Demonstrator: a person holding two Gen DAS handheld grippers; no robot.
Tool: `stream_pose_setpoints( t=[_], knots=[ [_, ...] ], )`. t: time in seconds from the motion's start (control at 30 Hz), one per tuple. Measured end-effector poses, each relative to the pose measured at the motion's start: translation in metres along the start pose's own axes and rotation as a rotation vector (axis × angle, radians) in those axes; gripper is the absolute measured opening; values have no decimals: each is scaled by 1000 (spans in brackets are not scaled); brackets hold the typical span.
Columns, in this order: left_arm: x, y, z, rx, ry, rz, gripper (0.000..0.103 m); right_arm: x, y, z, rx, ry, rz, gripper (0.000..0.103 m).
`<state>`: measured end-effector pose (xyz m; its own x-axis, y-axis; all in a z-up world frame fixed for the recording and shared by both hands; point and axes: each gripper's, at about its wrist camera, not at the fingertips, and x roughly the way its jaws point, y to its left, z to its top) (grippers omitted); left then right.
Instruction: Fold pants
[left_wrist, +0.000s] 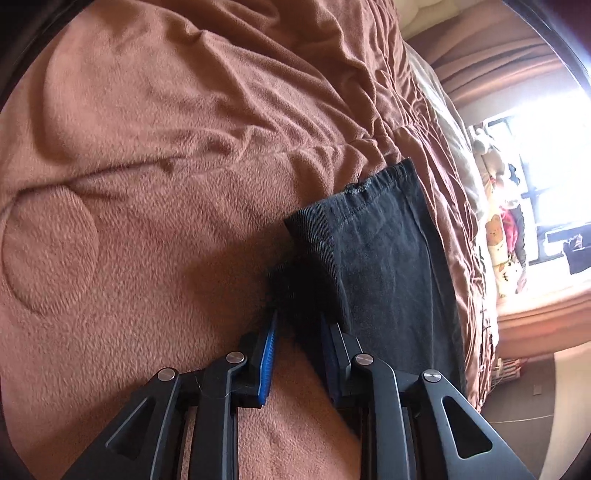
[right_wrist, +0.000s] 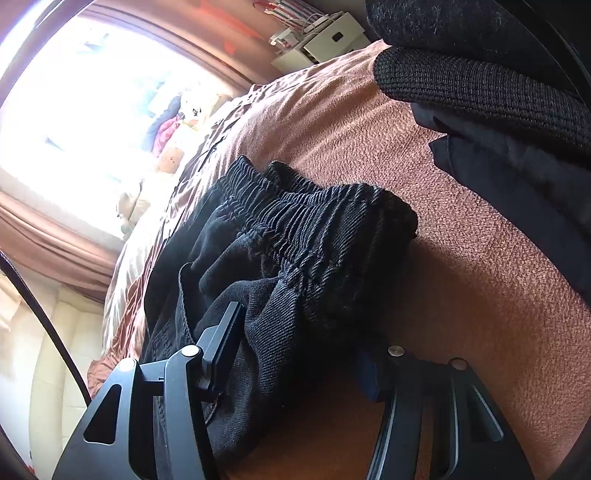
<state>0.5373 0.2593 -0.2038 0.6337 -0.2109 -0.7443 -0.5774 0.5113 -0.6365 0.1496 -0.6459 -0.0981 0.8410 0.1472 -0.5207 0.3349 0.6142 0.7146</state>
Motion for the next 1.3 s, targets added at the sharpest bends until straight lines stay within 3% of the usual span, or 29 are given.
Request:
stream_pose_setpoints(
  t=[0.17,0.23,0.4,0.53,0.67,0.87,0.97,1.03,1.1,1.3],
  knots=[
    [6,-3,8,11,-41,4,25,6,4,0,7,-17,-5,51],
    [7,-6,11,18,-63,34,12,6,4,2,8,-30,-18,33],
    [-4,-22,9,50,-153,91,8,0,8,8,14,-39,-41,14],
    [-21,-28,16,51,-205,74,8,-13,25,14,-31,-78,-41,12],
    [-28,-26,24,48,-226,110,8,-20,30,19,-30,-89,-39,11],
    [-9,-5,24,38,-160,103,9,-4,12,7,-24,-48,-100,11],
    [-12,8,25,-22,-128,62,17,2,-3,2,16,-25,-59,14],
    [-25,9,26,-17,-154,93,27,2,-6,2,20,-14,-45,17],
    [-36,12,27,-26,-178,84,51,2,-5,1,13,1,-59,22],
    [-47,11,21,-25,-185,30,55,0,-9,7,21,8,-58,23]
  ],
)
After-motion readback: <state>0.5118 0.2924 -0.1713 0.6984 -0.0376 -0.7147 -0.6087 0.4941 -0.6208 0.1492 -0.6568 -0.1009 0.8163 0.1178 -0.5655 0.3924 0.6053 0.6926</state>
